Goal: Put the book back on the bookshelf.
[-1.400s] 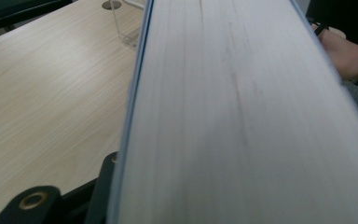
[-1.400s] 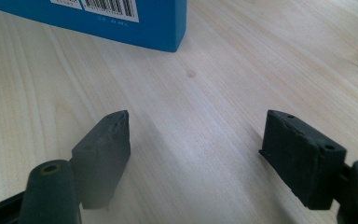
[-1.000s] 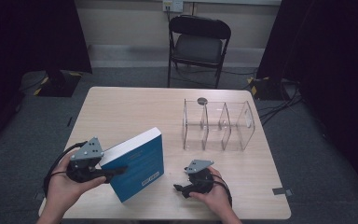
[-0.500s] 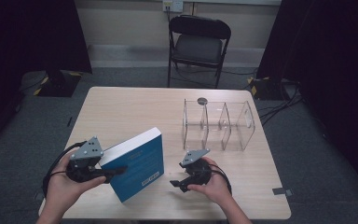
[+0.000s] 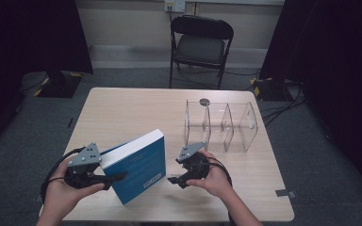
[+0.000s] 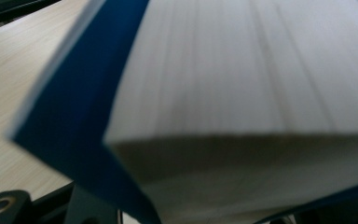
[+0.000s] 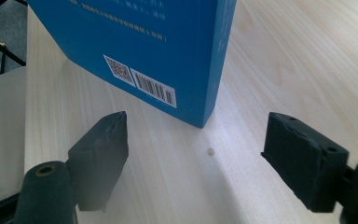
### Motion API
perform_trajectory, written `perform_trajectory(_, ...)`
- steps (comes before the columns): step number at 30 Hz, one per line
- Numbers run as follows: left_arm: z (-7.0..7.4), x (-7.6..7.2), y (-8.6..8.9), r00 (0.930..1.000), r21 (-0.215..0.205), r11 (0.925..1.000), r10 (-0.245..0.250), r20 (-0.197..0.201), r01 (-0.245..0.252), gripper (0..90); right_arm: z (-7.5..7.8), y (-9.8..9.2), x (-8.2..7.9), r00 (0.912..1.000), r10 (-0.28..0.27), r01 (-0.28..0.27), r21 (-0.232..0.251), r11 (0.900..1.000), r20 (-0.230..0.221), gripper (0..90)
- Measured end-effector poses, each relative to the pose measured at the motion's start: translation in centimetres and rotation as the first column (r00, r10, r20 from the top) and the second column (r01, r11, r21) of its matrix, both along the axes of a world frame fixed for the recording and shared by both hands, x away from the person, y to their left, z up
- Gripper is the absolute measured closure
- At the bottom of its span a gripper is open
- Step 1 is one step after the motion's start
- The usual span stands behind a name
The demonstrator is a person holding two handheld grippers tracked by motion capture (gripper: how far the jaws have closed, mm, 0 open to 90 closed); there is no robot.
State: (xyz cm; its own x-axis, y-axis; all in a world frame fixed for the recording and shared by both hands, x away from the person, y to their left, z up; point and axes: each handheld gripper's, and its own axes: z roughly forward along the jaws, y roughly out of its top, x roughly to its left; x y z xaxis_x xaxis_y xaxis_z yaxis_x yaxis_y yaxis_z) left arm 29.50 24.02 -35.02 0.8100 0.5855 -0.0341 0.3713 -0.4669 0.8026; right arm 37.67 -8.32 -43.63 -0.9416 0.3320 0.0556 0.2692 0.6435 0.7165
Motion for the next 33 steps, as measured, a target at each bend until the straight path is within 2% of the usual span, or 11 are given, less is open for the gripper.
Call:
perform_trajectory(1, 0.0, 0.0, 0.0, 1.0, -0.011, 0.9999, 0.001, -0.003, -0.001, 45.6, 0.2, 0.0, 0.0, 1.0, 0.002, -0.002, -0.003, 1.0, -0.002, 22.3)
perform_trajectory(6, 0.2, 0.0, -0.1, 1.0, 0.011, 0.9999, -0.005, -0.009, 0.005, 45.3, 1.5, 0.0, 0.6, 0.9995, 0.032, -0.032, -0.007, 0.999, -0.006, 23.7)
perform_trajectory(12, 0.2, 0.0, 0.1, 0.9998, 0.006, 1.0, 0.003, -0.018, -0.003, 44.8, 2.5, 0.1, 1.0, 0.9989, 0.044, -0.044, -0.012, 0.999, -0.015, 23.8)
perform_trajectory(26, 0.1, -0.1, 0.5, 0.9997, -0.004, 0.9999, 0.012, -0.021, -0.012, 42.7, 4.6, 1.0, 1.7, 0.9967, 0.081, -0.08, -0.031, 0.996, 0.004, 23.8)
perform_trajectory(27, 0.0, -0.1, 0.6, 0.9996, -0.014, 0.9998, 0.015, -0.023, -0.016, 42.7, 4.8, 1.1, 1.8, 0.9964, 0.084, -0.084, -0.031, 0.996, 0.006, 23.8)
perform_trajectory(33, -0.3, -0.3, 1.0, 0.9995, -0.03, 0.9994, 0.017, -0.025, -0.018, 41.7, 5.7, 1.3, 2.0, 0.9951, 0.099, -0.099, -0.005, 0.995, 0.001, 24.1)
